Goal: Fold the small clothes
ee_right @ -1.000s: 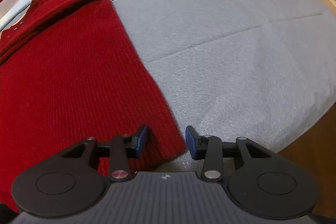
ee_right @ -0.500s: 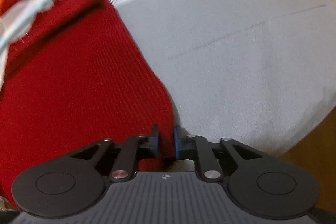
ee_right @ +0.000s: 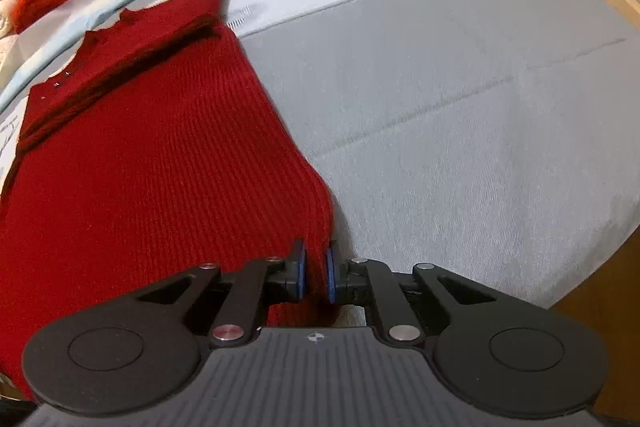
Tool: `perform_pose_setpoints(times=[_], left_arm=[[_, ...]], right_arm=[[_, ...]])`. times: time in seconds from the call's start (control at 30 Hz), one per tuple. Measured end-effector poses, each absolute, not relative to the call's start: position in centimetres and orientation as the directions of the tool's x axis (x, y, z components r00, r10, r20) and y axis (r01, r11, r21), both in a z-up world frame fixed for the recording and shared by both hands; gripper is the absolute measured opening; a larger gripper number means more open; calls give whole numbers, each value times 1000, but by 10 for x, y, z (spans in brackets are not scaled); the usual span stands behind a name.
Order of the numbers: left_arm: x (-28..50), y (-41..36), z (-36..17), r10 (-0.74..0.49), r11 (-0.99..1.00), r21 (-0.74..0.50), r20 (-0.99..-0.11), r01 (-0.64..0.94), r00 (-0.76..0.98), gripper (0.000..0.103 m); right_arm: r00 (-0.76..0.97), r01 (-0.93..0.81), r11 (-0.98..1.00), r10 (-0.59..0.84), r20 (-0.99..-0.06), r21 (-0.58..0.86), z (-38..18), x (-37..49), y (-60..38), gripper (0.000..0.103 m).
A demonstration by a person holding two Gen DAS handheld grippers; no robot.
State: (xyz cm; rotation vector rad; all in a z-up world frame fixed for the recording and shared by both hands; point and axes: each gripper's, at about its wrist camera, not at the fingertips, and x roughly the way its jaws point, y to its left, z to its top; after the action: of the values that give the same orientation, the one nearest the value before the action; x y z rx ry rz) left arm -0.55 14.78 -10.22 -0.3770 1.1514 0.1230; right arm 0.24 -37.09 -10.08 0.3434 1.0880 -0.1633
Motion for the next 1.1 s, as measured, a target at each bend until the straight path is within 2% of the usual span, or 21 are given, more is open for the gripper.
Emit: perform_pose_setpoints(times=[0.07, 0.23, 0.37, 0.53, 0.83, 1.1], left_arm=[[-4, 148, -108, -91, 933, -213, -919, -289, 383, 19], [-2, 150, -107, -87, 936, -208, -918, -283, 387, 19], [-4, 148, -103, -76, 944, -197, -910, -266, 408, 14], [-6, 143, -93, -64, 948, -194, -891, -251, 449, 13], [-8, 144, -20, -143, 954, -274, -777, -125, 613, 10], [-57, 156, 66, -257, 945, -325, -664, 40, 702, 9]], right_arm=[[407, 288, 942, 40, -913, 170, -110, 5, -368, 16], [388, 248, 962, 10, -922, 115, -112, 9, -355, 17], [399, 257, 958, 18, -917, 131, -110, 7, -358, 11], [476, 287, 938, 35, -879, 193, -97, 1, -369, 10], [666, 239, 899, 124, -736, 367, -41, -8, -382, 9], [787, 115, 854, 234, -571, 508, 43, -46, -403, 8]])
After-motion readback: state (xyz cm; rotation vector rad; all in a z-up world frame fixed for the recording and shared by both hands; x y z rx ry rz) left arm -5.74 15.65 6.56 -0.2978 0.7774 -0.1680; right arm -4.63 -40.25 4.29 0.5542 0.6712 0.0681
